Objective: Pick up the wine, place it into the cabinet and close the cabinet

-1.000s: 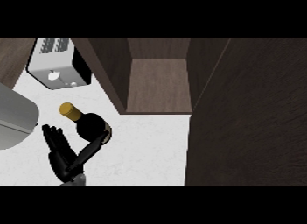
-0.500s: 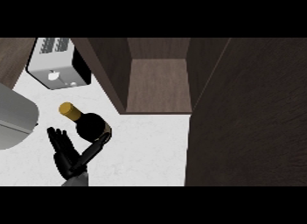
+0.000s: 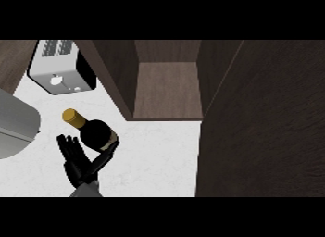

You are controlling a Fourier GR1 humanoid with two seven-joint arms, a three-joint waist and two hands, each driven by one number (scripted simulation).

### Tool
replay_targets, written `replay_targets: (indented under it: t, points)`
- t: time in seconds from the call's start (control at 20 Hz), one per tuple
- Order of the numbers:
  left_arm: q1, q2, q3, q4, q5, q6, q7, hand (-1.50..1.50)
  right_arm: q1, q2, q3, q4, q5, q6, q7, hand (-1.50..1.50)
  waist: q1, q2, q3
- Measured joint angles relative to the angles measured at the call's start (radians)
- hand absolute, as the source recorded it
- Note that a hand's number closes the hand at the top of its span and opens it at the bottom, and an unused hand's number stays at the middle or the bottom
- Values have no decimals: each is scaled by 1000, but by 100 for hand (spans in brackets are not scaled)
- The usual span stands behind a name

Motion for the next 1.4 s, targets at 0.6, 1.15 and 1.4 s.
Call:
replay_targets:
  t: [0.6, 1.15, 1.4]
  points:
    - [-93, 3, 46, 168, 8, -127, -49, 150, 11, 11, 21, 1, 22, 4, -4, -150, 3, -7, 11]
    - [-52, 91, -191, 158, -172, -382, 39, 150, 3, 10, 18, 14, 33, 2, -11, -150, -1, -11, 11]
    - [26, 159, -273, 78, -230, -544, 69, 150, -6, 4, 3, 28, 25, 2, -7, -150, 4, -11, 7]
